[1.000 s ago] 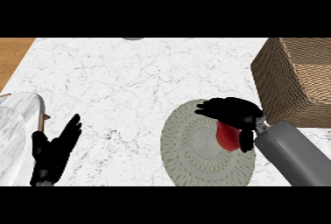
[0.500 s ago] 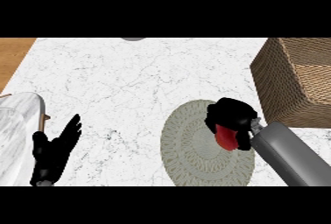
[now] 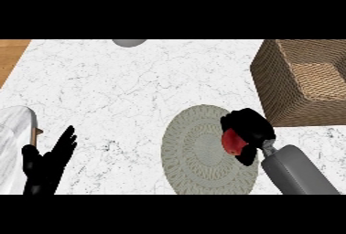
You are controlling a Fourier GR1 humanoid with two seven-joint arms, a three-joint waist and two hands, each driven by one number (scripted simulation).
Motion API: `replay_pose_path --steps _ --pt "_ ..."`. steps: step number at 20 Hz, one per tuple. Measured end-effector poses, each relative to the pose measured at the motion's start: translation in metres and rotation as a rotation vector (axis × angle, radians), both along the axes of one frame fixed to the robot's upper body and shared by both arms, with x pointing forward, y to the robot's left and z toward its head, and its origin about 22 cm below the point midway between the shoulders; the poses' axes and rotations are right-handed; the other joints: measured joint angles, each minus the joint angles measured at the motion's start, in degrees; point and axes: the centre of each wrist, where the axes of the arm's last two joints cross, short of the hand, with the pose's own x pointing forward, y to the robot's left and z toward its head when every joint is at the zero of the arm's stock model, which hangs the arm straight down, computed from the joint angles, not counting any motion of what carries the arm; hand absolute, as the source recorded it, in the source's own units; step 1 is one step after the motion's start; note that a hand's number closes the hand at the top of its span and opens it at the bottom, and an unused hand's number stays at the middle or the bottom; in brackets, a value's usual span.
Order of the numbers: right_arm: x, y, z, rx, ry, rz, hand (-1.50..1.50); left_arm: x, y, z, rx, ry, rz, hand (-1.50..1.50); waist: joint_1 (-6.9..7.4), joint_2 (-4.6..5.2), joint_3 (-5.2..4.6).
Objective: Pick the pear from the placemat and place it in the basket
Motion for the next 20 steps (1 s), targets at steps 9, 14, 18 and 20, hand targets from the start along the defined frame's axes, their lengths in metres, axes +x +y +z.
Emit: replay_pose_path --steps 9,14,18,20 --pt "-0.057 0.036 0.027 0.266 -0.158 -0.329 1.5 -0.004 0.001 0.0 -0.005 -0.005 0.006 0.0 -0.59 0.38 0.2" --pt "-0.07 0.041 0.081 0.689 -0.296 -0.449 1.5 -0.005 0.001 0.002 -0.003 -0.008 0.011 0.0 -0.49 0.54 0.24" --pt "-0.089 0.025 0.131 0.841 -0.415 -0.523 1.5 -0.001 -0.002 0.004 -0.005 -0.009 -0.003 0.0 0.25 0.72 0.11" --pt "-0.1 0.014 0.153 0.876 -0.457 -0.564 1.5 0.001 -0.006 0.005 -0.006 -0.005 -0.005 0.0 0.58 0.83 0.06"
